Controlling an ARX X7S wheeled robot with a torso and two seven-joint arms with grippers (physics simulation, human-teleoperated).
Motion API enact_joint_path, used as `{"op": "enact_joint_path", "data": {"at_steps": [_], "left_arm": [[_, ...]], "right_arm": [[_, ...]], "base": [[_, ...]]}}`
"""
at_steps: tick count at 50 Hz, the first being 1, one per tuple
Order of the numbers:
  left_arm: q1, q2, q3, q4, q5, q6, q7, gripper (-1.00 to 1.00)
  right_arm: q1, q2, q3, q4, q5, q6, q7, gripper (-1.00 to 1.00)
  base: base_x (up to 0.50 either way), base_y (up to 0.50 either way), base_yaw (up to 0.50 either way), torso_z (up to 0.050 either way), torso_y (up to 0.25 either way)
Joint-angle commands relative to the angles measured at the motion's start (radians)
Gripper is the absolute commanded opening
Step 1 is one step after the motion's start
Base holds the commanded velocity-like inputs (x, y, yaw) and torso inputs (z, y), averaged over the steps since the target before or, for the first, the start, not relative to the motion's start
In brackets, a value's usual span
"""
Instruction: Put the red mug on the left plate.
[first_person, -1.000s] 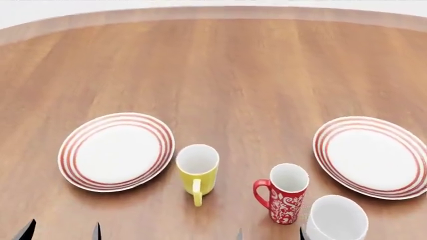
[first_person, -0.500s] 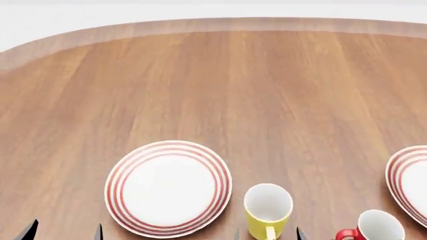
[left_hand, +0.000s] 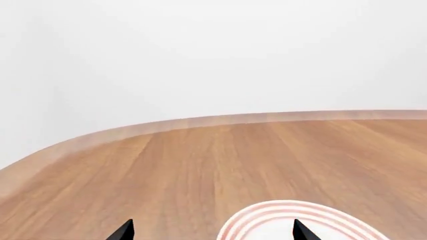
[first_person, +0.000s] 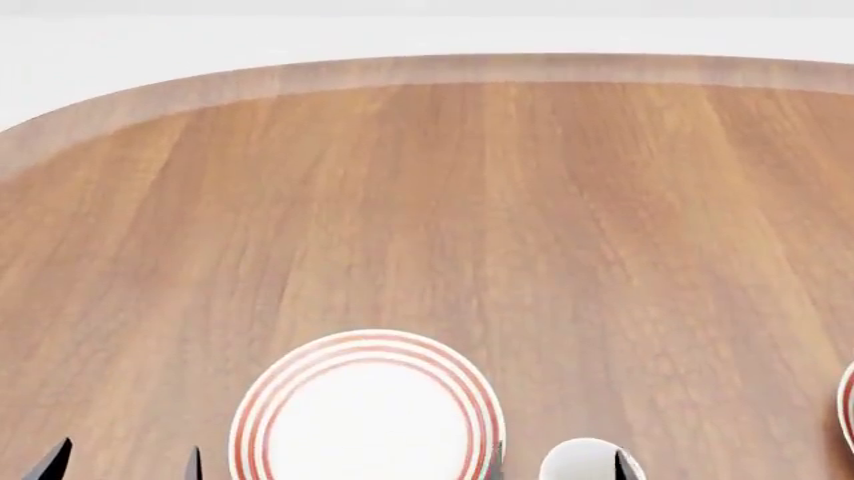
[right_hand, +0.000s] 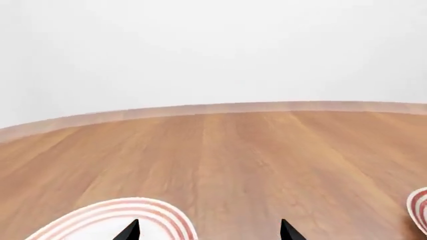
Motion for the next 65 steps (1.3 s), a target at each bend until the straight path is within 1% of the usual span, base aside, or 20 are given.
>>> {"op": "enact_joint_path", "data": {"at_steps": [1,3,6,12,14,19,23,27,32,34,41,50,53,65], "left_arm": [[0.003,-0.01,0.002,0.007,-0.016,-0.001,-0.006,1.0],[0.005,-0.011,0.004,0.011,-0.017,-0.001,-0.008,1.0],[0.005,-0.013,0.005,0.011,-0.018,0.0,-0.011,1.0],[0.004,-0.016,0.007,0.007,-0.02,0.006,-0.017,1.0],[0.004,-0.017,0.007,0.006,-0.022,0.006,-0.019,1.0],[0.0,-0.019,0.008,-0.001,-0.028,0.006,-0.021,1.0],[-0.003,-0.022,0.009,-0.005,-0.032,0.002,-0.023,1.0],[-0.002,-0.025,0.01,-0.002,-0.035,0.003,-0.026,1.0],[-0.003,-0.027,0.01,-0.002,-0.041,0.0,-0.029,1.0],[-0.003,-0.028,0.011,-0.001,-0.042,0.0,-0.03,1.0],[-0.002,-0.034,0.015,0.001,-0.046,0.001,-0.032,1.0],[-0.001,-0.039,0.023,0.001,-0.044,0.004,-0.038,1.0],[0.0,-0.041,0.022,0.004,-0.046,0.004,-0.041,1.0],[-0.001,-0.048,0.029,0.007,-0.051,0.004,-0.05,1.0]], "right_arm": [[0.088,-0.035,0.07,-0.122,0.081,0.245,0.132,1.0],[0.107,-0.052,0.1,-0.132,0.118,0.29,0.159,1.0],[0.112,-0.063,0.115,-0.147,0.131,0.313,0.196,1.0],[0.109,-0.096,0.143,-0.182,0.109,0.333,0.343,1.0],[0.108,-0.103,0.143,-0.178,0.1,0.327,0.395,1.0],[0.095,-0.106,0.144,-0.193,0.144,0.279,0.461,1.0],[0.095,-0.098,0.131,-0.22,0.155,0.283,0.514,1.0],[0.092,-0.09,0.104,-0.225,0.119,0.271,0.572,1.0],[0.087,-0.102,0.13,-0.207,0.171,0.232,0.62,1.0],[0.084,-0.096,0.122,-0.212,0.162,0.211,0.641,1.0],[0.075,-0.1,0.127,-0.198,0.213,0.166,0.701,1.0],[0.051,-0.086,0.12,-0.172,0.234,0.084,0.743,1.0],[0.027,-0.088,0.139,-0.159,0.252,0.039,0.757,1.0],[0.007,-0.089,0.12,-0.105,0.284,-0.041,0.806,1.0]], "base": [[0.0,0.0,0.0,0.0,0.0],[0.0,0.0,0.0,0.0,0.0],[0.0,0.0,0.0,0.0,0.0],[0.0,0.0,0.0,0.0,0.0],[0.0,0.0,0.0,0.0,0.0],[0.0,0.0,0.0,0.0,0.0],[0.0,0.0,0.0,0.0,0.0],[0.0,0.0,0.0,0.0,0.0],[0.0,0.0,0.0,0.0,0.0],[0.0,0.0,0.0,0.0,0.0],[0.0,0.0,0.0,0.0,0.0],[0.0,0.0,0.0,0.0,0.0],[0.0,0.0,0.0,0.0,0.0],[0.0,0.0,0.0,0.0,0.0]]}}
